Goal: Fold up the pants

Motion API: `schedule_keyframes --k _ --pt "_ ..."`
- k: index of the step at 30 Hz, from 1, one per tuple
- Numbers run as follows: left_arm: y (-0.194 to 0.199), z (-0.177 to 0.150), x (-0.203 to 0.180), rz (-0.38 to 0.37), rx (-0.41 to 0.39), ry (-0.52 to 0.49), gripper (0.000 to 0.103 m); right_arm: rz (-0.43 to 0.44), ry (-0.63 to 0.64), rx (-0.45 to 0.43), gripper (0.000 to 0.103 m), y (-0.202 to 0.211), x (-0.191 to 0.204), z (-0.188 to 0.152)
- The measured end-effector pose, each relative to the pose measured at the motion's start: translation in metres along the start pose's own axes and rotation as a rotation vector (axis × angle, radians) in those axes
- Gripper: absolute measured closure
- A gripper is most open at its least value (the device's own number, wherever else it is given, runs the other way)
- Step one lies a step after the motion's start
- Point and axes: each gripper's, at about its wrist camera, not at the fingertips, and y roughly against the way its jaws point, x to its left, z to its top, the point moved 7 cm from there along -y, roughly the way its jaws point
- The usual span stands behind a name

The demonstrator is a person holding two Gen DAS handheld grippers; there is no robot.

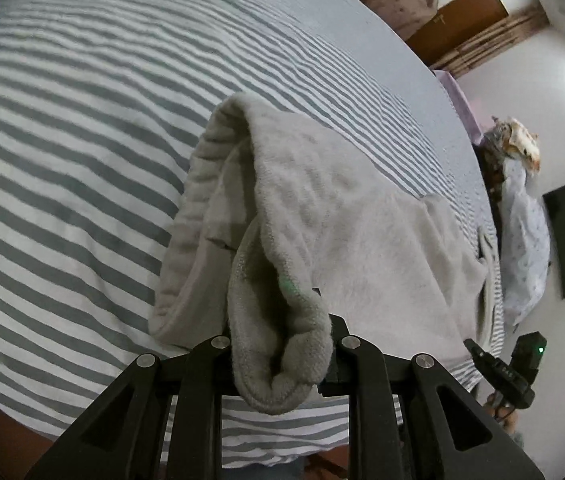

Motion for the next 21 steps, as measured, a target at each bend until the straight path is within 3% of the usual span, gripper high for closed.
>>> schedule_keyframes --k 13,21 --pt "0.002 -0.001 0.003 0.022 0.017 -0.044 0.081 -0.032 0.006 0.023 0.095 -0.014 -0.005 -0.019" --pt "-0.001 -0.011 -0.004 0.112 -0.032 -0.101 0.071 -0.016 -0.035 0.039 0.088 -0.025 -0.003 -0.017"
